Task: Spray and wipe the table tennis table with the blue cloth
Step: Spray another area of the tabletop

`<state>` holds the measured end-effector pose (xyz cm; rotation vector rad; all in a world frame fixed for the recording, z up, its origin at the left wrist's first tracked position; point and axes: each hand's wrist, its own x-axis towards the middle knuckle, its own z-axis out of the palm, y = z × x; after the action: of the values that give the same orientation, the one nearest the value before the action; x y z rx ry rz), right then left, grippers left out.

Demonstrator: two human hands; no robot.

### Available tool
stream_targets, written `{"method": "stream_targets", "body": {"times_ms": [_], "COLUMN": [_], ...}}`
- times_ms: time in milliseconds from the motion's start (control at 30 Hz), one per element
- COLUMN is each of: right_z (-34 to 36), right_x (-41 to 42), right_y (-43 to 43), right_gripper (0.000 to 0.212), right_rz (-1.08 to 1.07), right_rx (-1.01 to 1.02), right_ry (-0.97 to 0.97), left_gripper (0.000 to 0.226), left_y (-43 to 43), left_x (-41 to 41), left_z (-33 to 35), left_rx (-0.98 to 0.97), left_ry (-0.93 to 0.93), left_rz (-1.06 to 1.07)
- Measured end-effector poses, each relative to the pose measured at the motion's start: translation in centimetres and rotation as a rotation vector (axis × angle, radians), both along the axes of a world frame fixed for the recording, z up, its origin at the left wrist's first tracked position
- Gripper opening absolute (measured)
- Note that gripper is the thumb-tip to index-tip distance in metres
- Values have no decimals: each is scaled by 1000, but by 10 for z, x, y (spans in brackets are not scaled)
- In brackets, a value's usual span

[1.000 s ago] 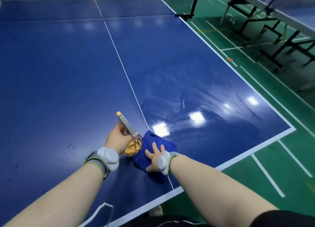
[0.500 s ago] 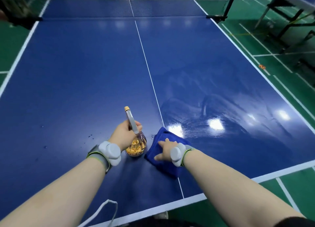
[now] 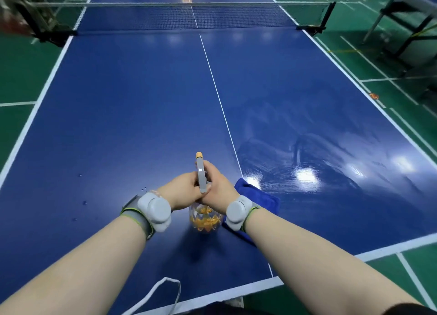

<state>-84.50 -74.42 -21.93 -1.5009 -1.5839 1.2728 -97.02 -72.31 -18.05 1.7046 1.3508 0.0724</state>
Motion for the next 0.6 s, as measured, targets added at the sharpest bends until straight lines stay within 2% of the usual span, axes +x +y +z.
{"method": "stream_targets", "body": {"times_ms": [100, 267, 333, 400, 500, 600], "right_z": [-1, -4, -1, 0, -5, -3], "right_x": [-5, -8, -8, -11, -9, -4], "right_y": [2, 9, 14, 18, 25, 28], "right_gripper": [49, 41, 43, 46, 40, 35], "right_rz": [-41, -255, -300, -375, -495, -507], "right_rx": [-49, -60, -76, -101, -142, -176], "right_ry": [28, 30, 32, 92, 171, 170], "left_gripper": [36, 40, 49, 47, 38, 35], "left_y": [2, 4, 9, 11, 3, -8], "left_x": [-9, -24, -39, -55, -73, -84], "left_z": [-3, 4, 1, -7, -21, -31], "left_rx": [-68, -302, -207, -136, -192, -230], "left_ry": [-74, -456, -405, -332, -322, -309], "left_rz": [19, 209, 274, 353, 482, 521]}}
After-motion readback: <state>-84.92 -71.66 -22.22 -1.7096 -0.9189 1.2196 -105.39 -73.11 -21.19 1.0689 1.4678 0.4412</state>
